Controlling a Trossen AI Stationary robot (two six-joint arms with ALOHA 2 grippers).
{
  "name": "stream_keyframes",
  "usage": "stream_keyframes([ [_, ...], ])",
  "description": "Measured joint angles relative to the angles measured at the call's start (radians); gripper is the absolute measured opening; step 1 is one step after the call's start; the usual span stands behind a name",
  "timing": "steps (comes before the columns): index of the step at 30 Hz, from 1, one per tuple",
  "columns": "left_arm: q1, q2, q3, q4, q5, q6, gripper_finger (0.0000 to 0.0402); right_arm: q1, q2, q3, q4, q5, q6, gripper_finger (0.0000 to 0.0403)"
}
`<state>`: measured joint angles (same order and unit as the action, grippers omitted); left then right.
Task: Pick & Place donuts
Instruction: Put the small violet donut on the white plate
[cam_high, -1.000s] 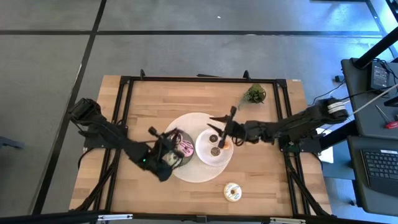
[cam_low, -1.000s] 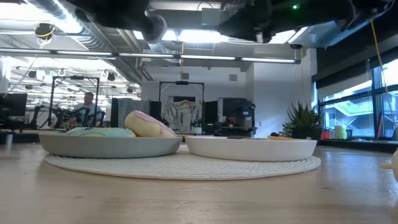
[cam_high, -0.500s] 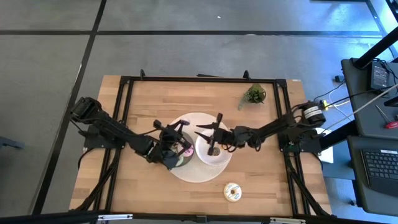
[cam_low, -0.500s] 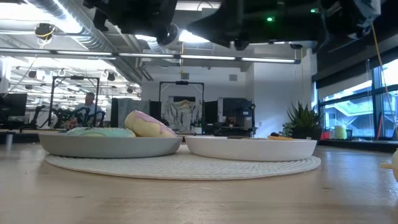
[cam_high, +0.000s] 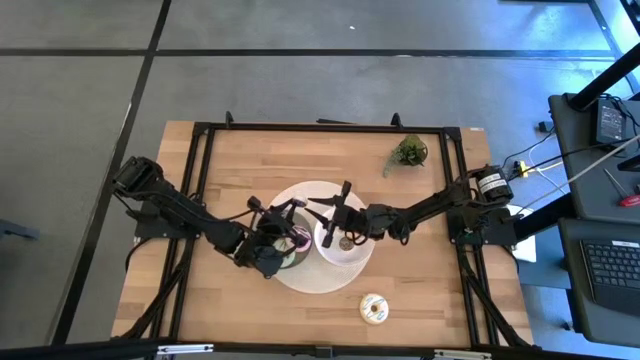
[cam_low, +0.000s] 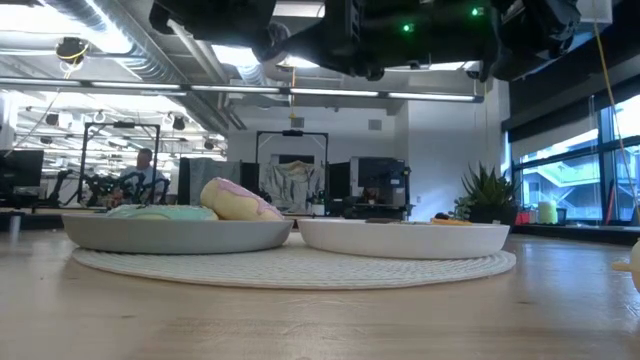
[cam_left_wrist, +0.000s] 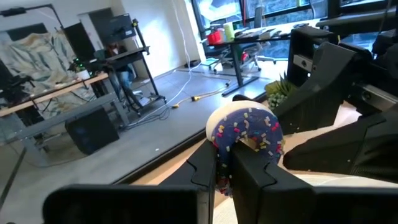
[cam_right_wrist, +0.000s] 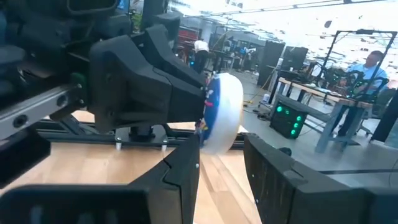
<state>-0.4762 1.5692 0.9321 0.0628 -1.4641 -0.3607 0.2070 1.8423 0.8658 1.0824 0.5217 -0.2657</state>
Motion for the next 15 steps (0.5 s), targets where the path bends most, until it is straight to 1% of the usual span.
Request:
stream_keyframes([
  [5,0.000,0.000,0.000,0.001,0.002,0.001,0.0028,-0.001,0.000,0.000,0.000,-0.019,0.048,0.0126],
  [10,0.001,0.000,0.000,0.030,0.062,0.049,0.0027,-0.008,0.000,0.000,-0.001,-0.046,0.054,0.0125],
  [12,0.002,0.000,0.000,0.048,0.076,0.079,0.0028,-0.008,0.000,0.000,-0.001,-0.047,0.055,0.0119],
  [15,0.002,0.000,0.000,0.048,0.072,0.098,0.0028,-0.008,0.000,0.000,-0.002,-0.047,0.053,0.0097],
])
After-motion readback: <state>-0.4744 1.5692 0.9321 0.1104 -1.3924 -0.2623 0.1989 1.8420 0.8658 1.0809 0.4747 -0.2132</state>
